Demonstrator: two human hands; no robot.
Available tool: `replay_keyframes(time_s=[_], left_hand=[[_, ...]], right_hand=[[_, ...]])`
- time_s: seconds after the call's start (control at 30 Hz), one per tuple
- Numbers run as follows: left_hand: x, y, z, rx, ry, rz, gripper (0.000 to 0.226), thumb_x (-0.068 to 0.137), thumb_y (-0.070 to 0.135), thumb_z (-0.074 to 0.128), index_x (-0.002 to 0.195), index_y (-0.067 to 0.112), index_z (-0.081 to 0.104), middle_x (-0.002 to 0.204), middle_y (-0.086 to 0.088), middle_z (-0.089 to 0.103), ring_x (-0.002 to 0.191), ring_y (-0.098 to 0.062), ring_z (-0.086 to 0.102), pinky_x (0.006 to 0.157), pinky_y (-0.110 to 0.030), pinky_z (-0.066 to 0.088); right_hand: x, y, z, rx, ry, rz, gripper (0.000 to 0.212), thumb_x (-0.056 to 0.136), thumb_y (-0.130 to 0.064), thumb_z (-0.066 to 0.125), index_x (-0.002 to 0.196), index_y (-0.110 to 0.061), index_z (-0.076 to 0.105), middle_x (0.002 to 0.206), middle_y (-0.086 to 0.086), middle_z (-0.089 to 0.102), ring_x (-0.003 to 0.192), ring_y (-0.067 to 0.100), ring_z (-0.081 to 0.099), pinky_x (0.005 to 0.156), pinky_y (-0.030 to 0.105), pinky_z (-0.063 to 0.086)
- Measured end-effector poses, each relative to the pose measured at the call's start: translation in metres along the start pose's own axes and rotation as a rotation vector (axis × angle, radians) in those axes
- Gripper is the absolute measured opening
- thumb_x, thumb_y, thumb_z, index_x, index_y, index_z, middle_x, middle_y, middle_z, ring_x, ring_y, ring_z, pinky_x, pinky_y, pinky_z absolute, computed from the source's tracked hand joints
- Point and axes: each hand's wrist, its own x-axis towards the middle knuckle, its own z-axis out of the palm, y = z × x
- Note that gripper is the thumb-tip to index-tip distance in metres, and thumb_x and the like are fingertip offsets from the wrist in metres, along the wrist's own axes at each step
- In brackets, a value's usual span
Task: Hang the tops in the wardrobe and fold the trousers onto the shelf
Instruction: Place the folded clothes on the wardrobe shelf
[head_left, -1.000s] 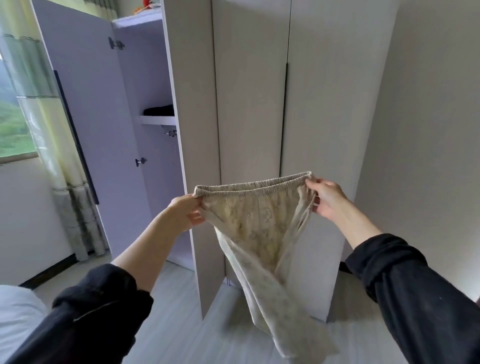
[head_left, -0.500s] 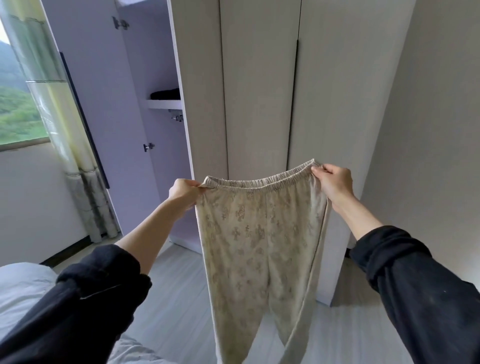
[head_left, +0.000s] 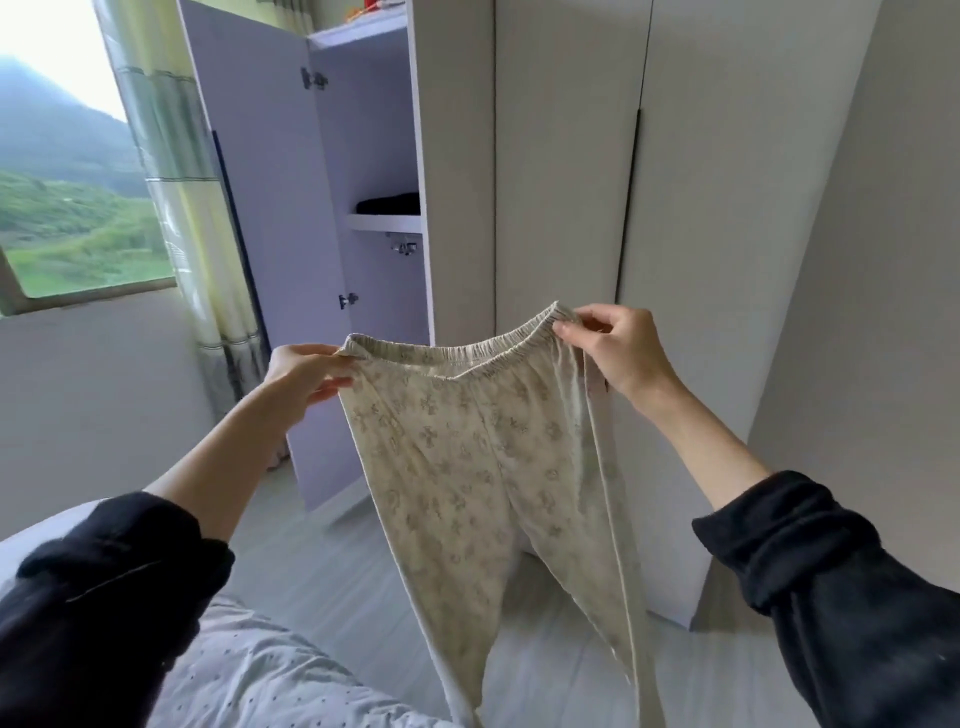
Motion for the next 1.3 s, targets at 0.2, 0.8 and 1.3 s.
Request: replay_keyframes(time_s=[0.2,0.8,1.3], left_hand=[[-0.054,-0.007,-0.138,-0.17,0.074,0.101,0.025,0.088,-0.001,0.059,0.113,0.003,0.062,0.087,-0.008,0.068,0.086,-0.019,0.064,0.091,-0.033,0.049],[-0.296,-0.303,-0.467,-0.272,0.392,-0.277,0.018,0.091,-0.009,0.048,0.1,0.0,0.06,0.081,-0.009,0.07,0.074,-0.017,0.067,0.072,-0.023,0.057],[-0.328,-0.411,-0.496,-0.232,0.486,-0.408,0.019,0.088,-0.01,0.052,0.083,0.005,0.063,0.061,0.003,0.07,0.058,-0.006,0.066,0.061,-0.014,0.054]], right_hand=[[-0.07,-0.111,0.059,0.129,-0.371,-0.119,0.004,0.084,-0.01,0.069,0.086,-0.006,0.069,0.056,-0.014,0.061,0.049,-0.004,0.053,0.052,0.006,0.038],[-0.401,-0.148,0.343,-0.291,-1.478,-0.273,0.016,0.084,-0.022,0.07,0.098,-0.014,0.068,0.095,0.001,0.068,0.091,0.01,0.065,0.07,0.018,0.046],[-0.523,-0.091,0.434,-0.332,-1.797,-0.198,0.021,0.081,-0.02,0.071,0.1,-0.014,0.067,0.102,0.007,0.069,0.097,0.017,0.065,0.071,0.023,0.041]])
